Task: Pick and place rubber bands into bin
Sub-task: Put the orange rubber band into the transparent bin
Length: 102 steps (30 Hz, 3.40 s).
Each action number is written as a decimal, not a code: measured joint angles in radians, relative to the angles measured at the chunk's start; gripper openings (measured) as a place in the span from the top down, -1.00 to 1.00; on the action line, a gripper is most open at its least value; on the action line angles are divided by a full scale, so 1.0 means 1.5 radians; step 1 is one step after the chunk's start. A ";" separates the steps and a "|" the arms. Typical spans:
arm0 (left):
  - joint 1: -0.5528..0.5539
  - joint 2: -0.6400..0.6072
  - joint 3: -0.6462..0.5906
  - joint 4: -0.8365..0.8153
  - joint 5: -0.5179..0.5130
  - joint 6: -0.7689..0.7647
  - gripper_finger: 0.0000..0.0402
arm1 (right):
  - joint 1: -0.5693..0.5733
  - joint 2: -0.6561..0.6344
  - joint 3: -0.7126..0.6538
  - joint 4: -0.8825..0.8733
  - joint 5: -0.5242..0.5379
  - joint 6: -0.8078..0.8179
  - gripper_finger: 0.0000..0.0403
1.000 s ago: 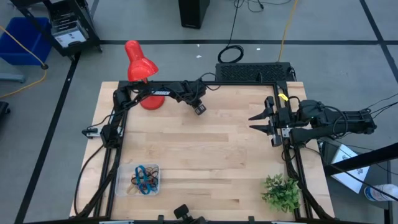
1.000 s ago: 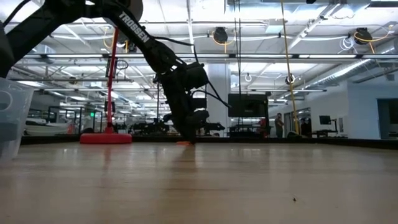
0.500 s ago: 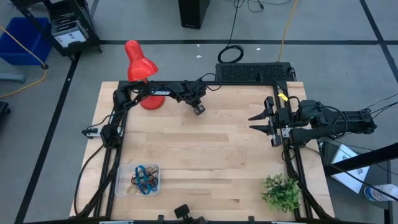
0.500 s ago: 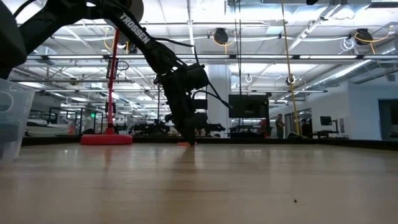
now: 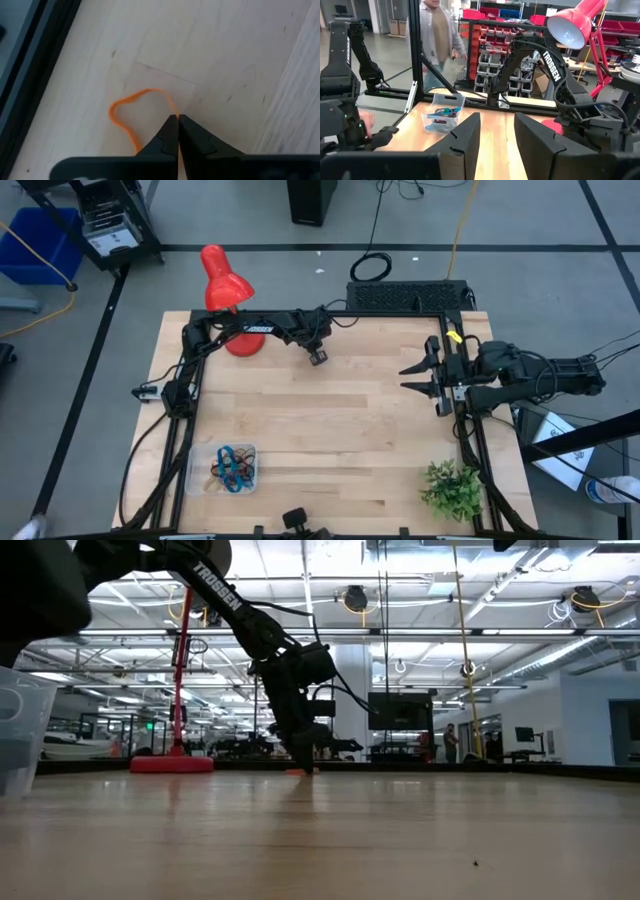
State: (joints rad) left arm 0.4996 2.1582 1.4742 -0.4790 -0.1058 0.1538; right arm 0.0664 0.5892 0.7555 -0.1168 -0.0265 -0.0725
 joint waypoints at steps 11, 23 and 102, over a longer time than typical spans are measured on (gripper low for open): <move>0.004 -0.033 -0.005 -0.044 0.000 0.023 0.98 | 0.000 0.000 0.000 -0.053 0.001 0.000 0.43; -0.013 -0.277 -0.002 -0.137 0.014 0.014 0.99 | 0.000 0.000 0.000 -0.058 0.002 0.000 0.43; -0.788 -0.522 -0.467 -0.146 0.123 -0.757 0.94 | 0.000 0.053 -0.001 0.026 0.003 0.028 0.43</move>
State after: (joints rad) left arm -0.6827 1.3758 0.7739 -0.6978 0.0784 -0.9817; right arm 0.0662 0.6689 0.7540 -0.0780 -0.0225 -0.0301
